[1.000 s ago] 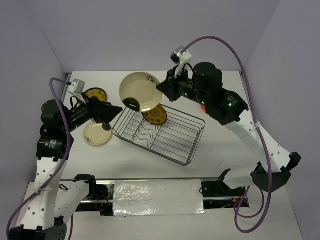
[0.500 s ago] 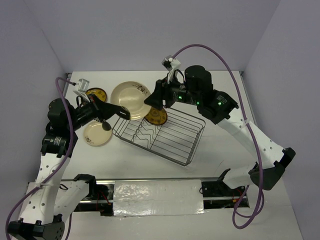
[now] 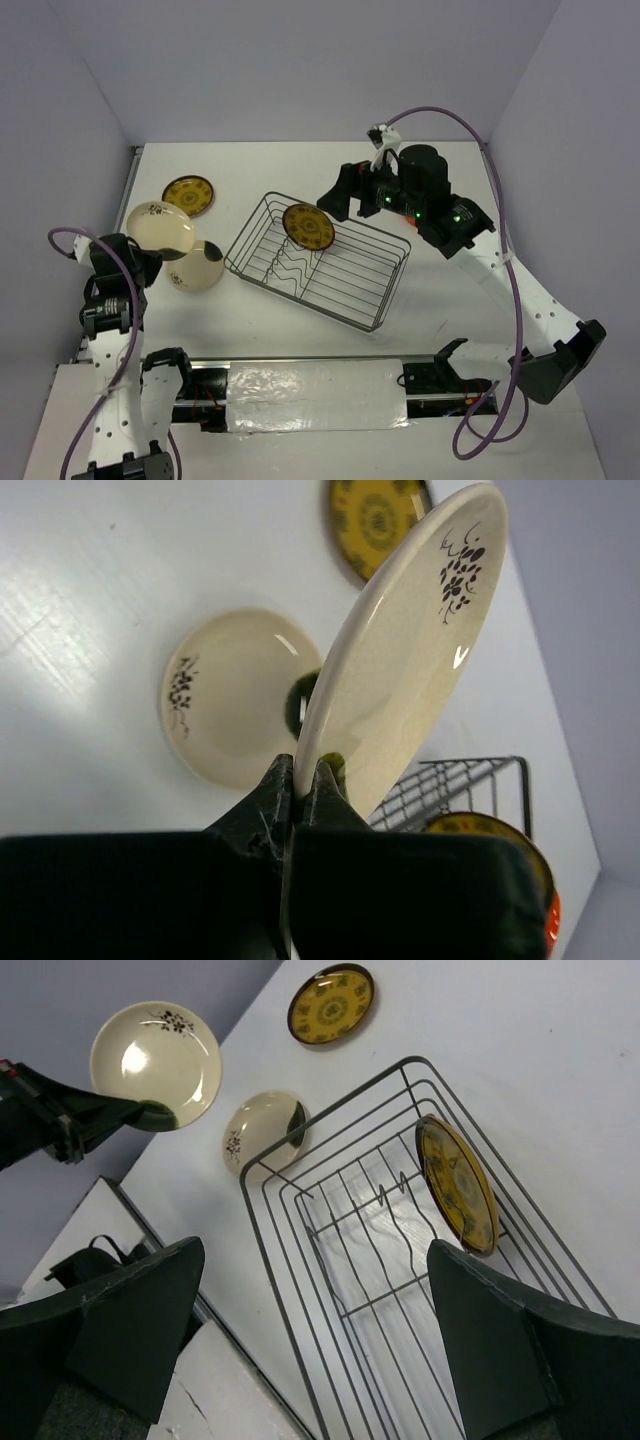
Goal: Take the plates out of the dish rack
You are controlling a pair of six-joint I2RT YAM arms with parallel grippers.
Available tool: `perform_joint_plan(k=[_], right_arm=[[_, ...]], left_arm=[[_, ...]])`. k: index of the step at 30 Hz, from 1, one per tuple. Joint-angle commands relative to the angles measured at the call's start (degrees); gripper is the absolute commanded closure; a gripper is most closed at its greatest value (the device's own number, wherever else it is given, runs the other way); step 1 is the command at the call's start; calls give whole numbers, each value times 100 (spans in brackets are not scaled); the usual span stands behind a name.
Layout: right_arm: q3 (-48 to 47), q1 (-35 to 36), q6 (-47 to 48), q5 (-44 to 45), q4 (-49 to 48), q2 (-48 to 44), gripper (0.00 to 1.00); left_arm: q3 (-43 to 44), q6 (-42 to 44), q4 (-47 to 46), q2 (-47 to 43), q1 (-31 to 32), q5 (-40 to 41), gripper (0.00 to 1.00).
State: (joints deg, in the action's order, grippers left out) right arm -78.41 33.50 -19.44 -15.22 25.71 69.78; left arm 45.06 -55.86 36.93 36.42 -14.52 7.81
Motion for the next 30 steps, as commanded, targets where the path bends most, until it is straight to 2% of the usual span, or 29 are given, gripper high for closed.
perform_joint_plan(k=[1,4,8,12,13,14,15,16,17,22,24,27,30], right_arm=[[124,17,256,107,-137,-166,0],[116,17,625,309,12,-61,0],[-147,34,1143,476,407,324,1],[-262,87,1416,450,698,563,2],[-297,104,1460,520,742,615,1],[-332,157,1600,799,803,738,0],[-359,192,1680,1019,856,826,0],[-403,219,1750,1265,917,923,0],[-542,271,1864,1729,1092,1202,0],[-1061,447,2338,2786,1384,2370,0],[-1429,482,2436,3234,1550,2871,2],[-1781,500,2594,3245,1524,3347,9],[-2081,544,2638,3192,1577,3734,15]], left_arm=[[-409,-330,-475,461,-190,257,96],[-901,-215,-1212,997,-314,-288,96],[-1201,-75,-1846,1620,-358,-552,87],[-1368,4,-2111,1763,-367,-649,70],[-1386,22,-2154,1780,-376,-684,53],[-1438,39,-2155,1789,-376,-728,42],[-1465,48,-2111,1789,-367,-729,14],[-1473,48,-2085,1789,-367,-729,1],[-1491,118,-2084,1815,-367,-877,0],[-1246,689,-1909,2008,-323,-1422,1],[-748,1031,-1185,2105,-271,-1415,0],[-228,1348,-575,1747,-253,-993,1],[212,1647,-345,1088,-253,-939,1]])
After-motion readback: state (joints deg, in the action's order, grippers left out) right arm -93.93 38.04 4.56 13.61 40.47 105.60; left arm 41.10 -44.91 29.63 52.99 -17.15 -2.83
